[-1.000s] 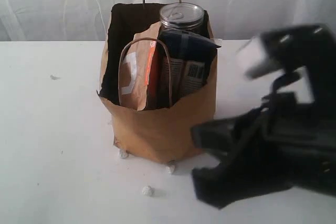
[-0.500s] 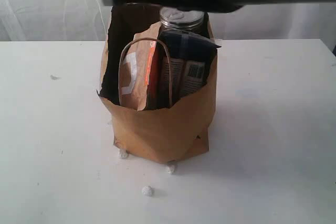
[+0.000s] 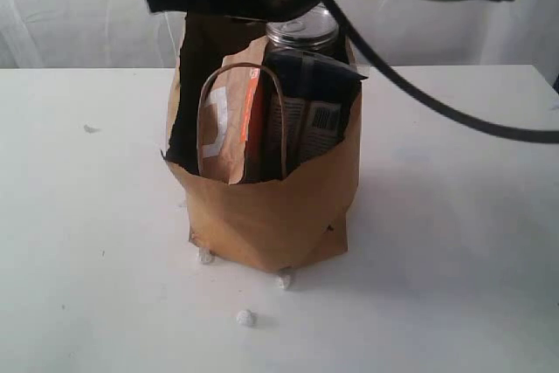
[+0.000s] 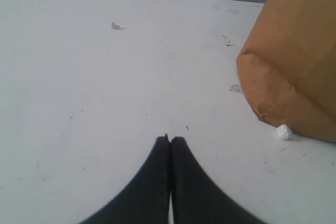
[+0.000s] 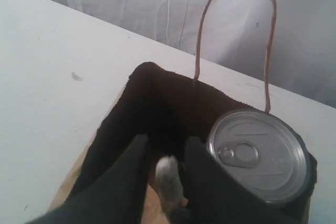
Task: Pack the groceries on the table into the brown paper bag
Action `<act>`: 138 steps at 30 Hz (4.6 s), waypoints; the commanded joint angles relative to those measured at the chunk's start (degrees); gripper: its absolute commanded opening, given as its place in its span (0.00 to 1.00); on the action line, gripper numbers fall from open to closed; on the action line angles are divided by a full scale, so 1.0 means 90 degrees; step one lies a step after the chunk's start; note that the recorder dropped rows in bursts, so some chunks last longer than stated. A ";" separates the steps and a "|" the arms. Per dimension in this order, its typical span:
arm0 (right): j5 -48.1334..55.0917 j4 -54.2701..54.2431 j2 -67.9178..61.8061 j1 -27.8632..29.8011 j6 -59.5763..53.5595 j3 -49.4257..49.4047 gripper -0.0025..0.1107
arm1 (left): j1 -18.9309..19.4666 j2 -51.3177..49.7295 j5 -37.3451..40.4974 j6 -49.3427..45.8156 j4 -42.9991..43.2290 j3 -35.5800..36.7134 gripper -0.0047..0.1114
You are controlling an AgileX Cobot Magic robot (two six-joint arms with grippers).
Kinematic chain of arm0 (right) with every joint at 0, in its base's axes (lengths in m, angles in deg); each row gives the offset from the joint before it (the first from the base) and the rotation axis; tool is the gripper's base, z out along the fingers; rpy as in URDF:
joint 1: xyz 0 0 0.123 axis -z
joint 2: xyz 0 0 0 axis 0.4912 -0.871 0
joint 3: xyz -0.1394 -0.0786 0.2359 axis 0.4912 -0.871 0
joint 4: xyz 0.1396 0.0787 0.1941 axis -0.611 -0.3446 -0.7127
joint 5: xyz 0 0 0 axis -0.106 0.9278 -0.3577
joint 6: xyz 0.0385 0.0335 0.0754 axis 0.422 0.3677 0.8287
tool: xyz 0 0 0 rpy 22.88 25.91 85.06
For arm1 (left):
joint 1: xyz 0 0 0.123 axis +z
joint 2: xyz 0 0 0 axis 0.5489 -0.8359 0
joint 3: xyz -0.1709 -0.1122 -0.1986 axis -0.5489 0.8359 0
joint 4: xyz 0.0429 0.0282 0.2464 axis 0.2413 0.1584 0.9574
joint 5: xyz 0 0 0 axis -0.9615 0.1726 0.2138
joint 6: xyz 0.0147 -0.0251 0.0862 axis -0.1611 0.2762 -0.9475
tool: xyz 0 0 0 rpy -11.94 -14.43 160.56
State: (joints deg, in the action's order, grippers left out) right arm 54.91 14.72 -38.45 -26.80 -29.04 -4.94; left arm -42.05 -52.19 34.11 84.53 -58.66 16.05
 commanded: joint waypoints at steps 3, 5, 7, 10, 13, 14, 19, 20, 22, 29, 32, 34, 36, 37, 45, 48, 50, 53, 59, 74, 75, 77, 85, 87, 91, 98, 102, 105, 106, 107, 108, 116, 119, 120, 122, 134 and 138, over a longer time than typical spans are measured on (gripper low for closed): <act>-0.0047 -0.0040 0.0038 0.0065 -0.0179 0.0056 0.65 | 0.0006 0.0027 -0.0007 0.0025 -0.0036 0.0025 0.04; -0.0036 -0.0040 0.0092 0.0065 -0.0179 0.0056 0.63 | 0.0006 0.0027 -0.0007 0.0025 -0.0036 0.0025 0.04; -0.0008 -0.0040 0.0214 0.0065 -0.0191 0.0056 0.61 | 0.0006 0.0027 -0.0007 0.0025 -0.0036 0.0025 0.04; 0.0207 -0.0058 0.0572 0.0001 -0.0317 0.0028 0.56 | 0.0006 0.0027 -0.0007 0.0025 -0.0036 0.0025 0.04; 0.0786 -0.0102 0.1056 -0.0203 -0.0646 0.0024 0.54 | 0.0006 0.0027 -0.0007 0.0025 -0.0036 0.0025 0.04; 0.1019 -0.0160 0.1239 -0.0305 -0.0743 -0.0006 0.53 | 0.0006 0.0027 -0.0007 0.0025 -0.0036 0.0025 0.04; 0.1773 -0.0472 0.2186 -0.0849 -0.0982 -0.0484 0.53 | 0.0006 0.0027 -0.0007 0.0025 -0.0036 0.0025 0.04; 0.1918 -0.0504 0.2400 -0.0984 -0.0968 -0.0689 0.53 | 0.0006 0.0027 -0.0007 0.0025 -0.0036 0.0025 0.04; 0.2102 -0.0537 0.2771 -0.1138 -0.0939 -0.1014 0.53 | 0.0006 0.0027 -0.0007 0.0025 -0.0036 0.0025 0.04; 0.2297 -0.0977 0.4021 -0.1381 -0.0570 -0.2267 0.53 | 0.0006 0.0027 -0.0007 0.0025 -0.0036 0.0025 0.04; 0.2261 -0.1286 0.4392 -0.1381 -0.0476 -0.2782 0.53 | 0.0006 0.0027 -0.0007 0.0025 -0.0036 0.0025 0.04; 0.2219 -0.1454 0.4555 -0.1381 -0.0463 -0.3166 0.52 | 0.0006 0.0027 -0.0007 0.0025 -0.0036 0.0025 0.04; 0.2089 -0.1663 0.4593 -0.1381 -0.0463 -0.3556 0.50 | 0.0006 0.0027 -0.0007 0.0025 -0.0036 0.0025 0.04; 0.2031 -0.1745 0.4593 -0.1381 -0.0463 -0.3710 0.49 | 0.0006 0.0027 -0.0007 0.0025 -0.0036 0.0025 0.04; 0.0683 -0.2333 0.3973 -0.1381 0.0023 -0.5023 0.47 | 0.0006 0.0027 -0.0007 0.0025 -0.0036 0.0025 0.04; 0.0114 -0.1848 0.3546 -0.1381 0.0929 -0.5273 0.47 | 0.0006 0.0027 -0.0007 0.0025 -0.0036 0.0025 0.04; -0.0210 -0.1454 0.3264 -0.1381 0.1460 -0.5348 0.47 | 0.0006 0.0027 -0.0007 0.0025 -0.0036 0.0025 0.04; -0.0537 -0.1189 0.2794 -0.1381 0.2141 -0.5374 0.47 | 0.0006 0.0027 -0.0007 0.0025 -0.0036 0.0025 0.04; -0.1031 -0.0467 0.1953 -0.1369 0.3312 -0.5374 0.47 | 0.0006 0.0027 -0.0007 0.0025 -0.0036 0.0025 0.04; -0.2361 0.1315 0.0504 -0.0547 0.5356 -0.5352 0.43 | 0.0006 0.0027 -0.0007 0.0025 -0.0036 0.0025 0.04; -0.2590 0.1315 0.0461 -0.0363 0.5289 -0.5352 0.43 | 0.0006 0.0027 -0.0007 0.0025 -0.0036 0.0025 0.04; -0.2896 0.1143 0.0355 -0.0021 0.4968 -0.5286 0.43 | 0.0006 0.0027 -0.0007 0.0025 -0.0036 0.0025 0.04; -0.2735 -0.0820 -0.0209 0.0653 0.1865 -0.4619 0.43 | 0.0006 0.0027 -0.0007 0.0025 -0.0036 0.0025 0.04; -0.2706 -0.1011 -0.0397 0.0635 0.1697 -0.4540 0.43 | 0.0006 0.0027 -0.0007 0.0025 -0.0036 0.0025 0.04; -0.2775 -0.1115 -0.0737 0.0435 0.1669 -0.4540 0.43 | 0.0006 0.0027 -0.0007 0.0025 -0.0036 0.0025 0.04; -0.3446 -0.1074 -0.1079 0.0342 0.1655 -0.4540 0.43 | 0.0006 0.0027 -0.0007 0.0025 -0.0036 0.0025 0.04; -0.3501 -0.0817 -0.1375 0.0404 0.1655 -0.4471 0.43 | 0.0006 0.0027 -0.0007 0.0025 -0.0036 0.0025 0.04; -0.3404 -0.0805 -0.1618 0.0573 0.1620 -0.4288 0.43 | 0.0006 0.0027 -0.0007 0.0025 -0.0036 0.0025 0.04; -0.3404 -0.0779 -0.1690 0.0622 0.1485 -0.4156 0.43 | 0.0006 0.0027 -0.0007 0.0025 -0.0036 0.0025 0.04; -0.3394 -0.0762 -0.1703 0.0651 0.1485 -0.4121 0.43 | 0.0006 0.0027 -0.0007 0.0025 -0.0036 0.0025 0.04; -0.3394 -0.0762 -0.1760 0.0665 0.1485 -0.4052 0.43 | 0.0006 0.0027 -0.0007 0.0025 -0.0036 0.0025 0.04; -0.3321 -0.0733 -0.2203 0.0797 0.1362 -0.3690 0.37 | 0.0006 0.0027 -0.0007 0.0025 -0.0036 0.0025 0.04; -0.3202 -0.0733 -0.2254 0.0811 0.1362 -0.3677 0.30 | 0.0006 0.0027 -0.0007 0.0025 -0.0036 0.0025 0.04; -0.3148 -0.0733 -0.2261 0.0811 0.1362 -0.3677 0.27 | 0.0006 0.0027 -0.0007 0.0025 -0.0036 0.0025 0.04; -0.3102 -0.0733 -0.2261 0.0811 0.1362 -0.3677 0.21 | 0.0006 0.0027 -0.0007 0.0025 -0.0036 0.0025 0.04; -0.2365 -0.0825 -0.1354 0.0464 0.1362 -0.3919 0.02 | 0.0006 0.0027 -0.0007 0.0025 -0.0036 0.0025 0.04; -0.2054 -0.1351 -0.0677 0.0194 0.1262 -0.4301 0.02 | 0.0006 0.0027 -0.0007 0.0025 -0.0036 0.0025 0.04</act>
State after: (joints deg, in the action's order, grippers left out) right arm 33.80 5.53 -48.50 -23.52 -16.62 -41.40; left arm -42.05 -52.19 34.11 84.53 -58.66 16.05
